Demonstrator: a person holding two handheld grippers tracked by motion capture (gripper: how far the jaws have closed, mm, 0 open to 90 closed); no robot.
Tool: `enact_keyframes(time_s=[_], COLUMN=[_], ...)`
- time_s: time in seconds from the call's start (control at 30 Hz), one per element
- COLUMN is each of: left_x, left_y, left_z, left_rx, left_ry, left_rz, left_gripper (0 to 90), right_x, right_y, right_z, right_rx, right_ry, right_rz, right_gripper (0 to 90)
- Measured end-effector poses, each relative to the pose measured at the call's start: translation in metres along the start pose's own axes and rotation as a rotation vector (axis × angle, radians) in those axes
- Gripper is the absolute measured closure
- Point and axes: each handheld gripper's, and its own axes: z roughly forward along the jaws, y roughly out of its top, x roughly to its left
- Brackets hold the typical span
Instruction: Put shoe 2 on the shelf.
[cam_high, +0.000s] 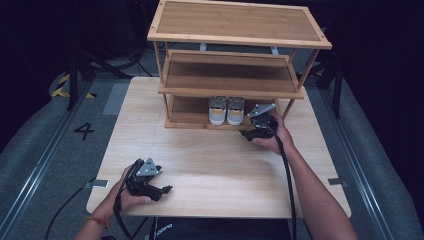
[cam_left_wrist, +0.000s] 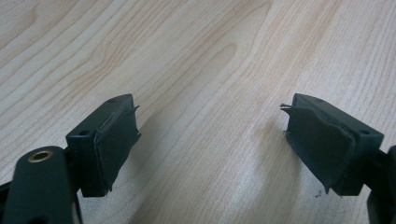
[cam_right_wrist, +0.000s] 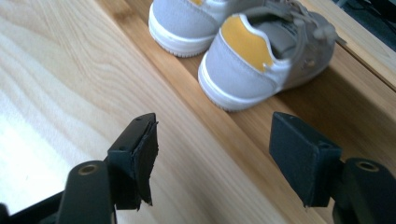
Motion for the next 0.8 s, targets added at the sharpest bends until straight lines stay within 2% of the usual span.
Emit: enact_keyframes(time_s=[0.1,0.3,0.67,0.8], left_x=[0.000,0.000,0.000,0.000], left_y=[0.000,0.000,0.000,0.000], left_z=[0.000,0.000,0.000,0.000], left_rx=[-0.001,0.000,0.000,-0.001], left_ry=[0.000,0.000,0.000,0.004], left_rz=[0.000,0.000,-0.001,-0.004], left_gripper=[17.0,17.0,17.0,16.9], right_x=[-0.001,-0.004,0.001,0.006], right_y=[-0.005,-0.020,-0.047,-0.056], right_z=[-0.006,-0.021,-0.045,-0.054], right_rx=[0.010,0.007,0.005,0.002], right_ry=[0.007,0.004,-0.024,-0.020], right_rz=[-0.009,0.008,-0.007,-0.017], right_gripper=[31.7,32.1,30.5,29.9])
